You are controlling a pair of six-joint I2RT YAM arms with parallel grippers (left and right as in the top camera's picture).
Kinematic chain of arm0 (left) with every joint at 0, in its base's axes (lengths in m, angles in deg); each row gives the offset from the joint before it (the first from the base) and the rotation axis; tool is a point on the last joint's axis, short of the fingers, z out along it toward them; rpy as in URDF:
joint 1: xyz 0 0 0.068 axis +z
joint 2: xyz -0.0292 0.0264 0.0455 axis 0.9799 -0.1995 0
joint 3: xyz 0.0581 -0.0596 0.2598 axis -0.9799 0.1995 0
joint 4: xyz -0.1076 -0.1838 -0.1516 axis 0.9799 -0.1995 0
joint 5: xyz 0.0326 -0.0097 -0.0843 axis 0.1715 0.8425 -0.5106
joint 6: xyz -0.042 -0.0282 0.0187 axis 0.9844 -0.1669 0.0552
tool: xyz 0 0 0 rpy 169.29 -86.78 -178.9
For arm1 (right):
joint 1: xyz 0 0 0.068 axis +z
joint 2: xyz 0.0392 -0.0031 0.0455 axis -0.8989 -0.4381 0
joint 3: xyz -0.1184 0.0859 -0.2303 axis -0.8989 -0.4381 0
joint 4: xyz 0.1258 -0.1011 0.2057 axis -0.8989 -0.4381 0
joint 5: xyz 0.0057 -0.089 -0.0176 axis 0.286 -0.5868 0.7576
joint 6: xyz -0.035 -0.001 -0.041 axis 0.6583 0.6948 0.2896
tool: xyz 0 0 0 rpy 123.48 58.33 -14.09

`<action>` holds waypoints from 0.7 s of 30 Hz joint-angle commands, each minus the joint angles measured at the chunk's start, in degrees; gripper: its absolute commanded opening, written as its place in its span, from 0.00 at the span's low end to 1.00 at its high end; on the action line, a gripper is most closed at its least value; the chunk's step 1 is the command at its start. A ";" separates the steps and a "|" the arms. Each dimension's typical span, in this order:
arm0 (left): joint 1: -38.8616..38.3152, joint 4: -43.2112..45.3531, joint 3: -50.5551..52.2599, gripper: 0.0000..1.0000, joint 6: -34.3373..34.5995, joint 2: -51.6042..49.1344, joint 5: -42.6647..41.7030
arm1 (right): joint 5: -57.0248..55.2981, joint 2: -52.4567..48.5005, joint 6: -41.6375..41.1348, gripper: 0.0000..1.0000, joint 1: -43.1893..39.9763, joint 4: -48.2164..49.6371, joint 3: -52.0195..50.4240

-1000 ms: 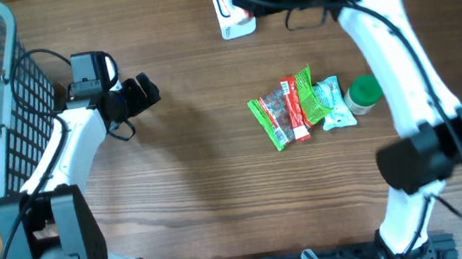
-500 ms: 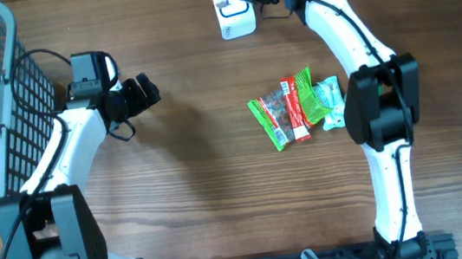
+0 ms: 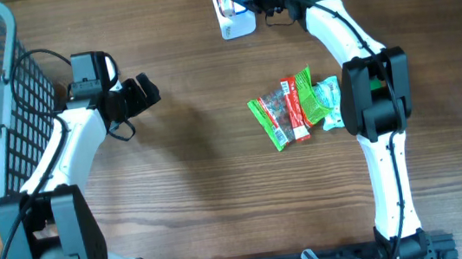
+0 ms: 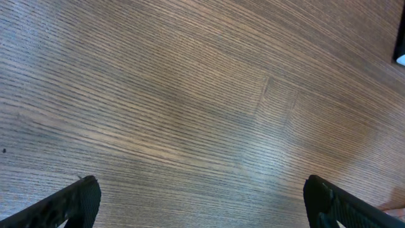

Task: Scan the item barcode
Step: 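Carry the tissue pack up to the white scanner with the right gripper, then lower the tissue pack onto the snack pile and release it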

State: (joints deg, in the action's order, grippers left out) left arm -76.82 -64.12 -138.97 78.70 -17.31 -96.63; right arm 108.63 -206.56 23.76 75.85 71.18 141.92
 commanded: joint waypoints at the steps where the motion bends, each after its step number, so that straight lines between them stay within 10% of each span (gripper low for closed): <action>1: 0.66 0.15 -0.68 1.00 -0.09 0.66 0.81 | -0.90 4.90 1.95 0.05 0.09 -1.75 0.09; 21: 0.66 0.15 -0.68 1.00 -0.11 0.66 0.79 | -31.56 30.95 34.97 0.05 1.68 -72.32 -7.39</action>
State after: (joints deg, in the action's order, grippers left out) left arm -76.82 -64.12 -138.97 78.70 -17.31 -96.60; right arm 89.85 -172.99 54.07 76.18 0.95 140.98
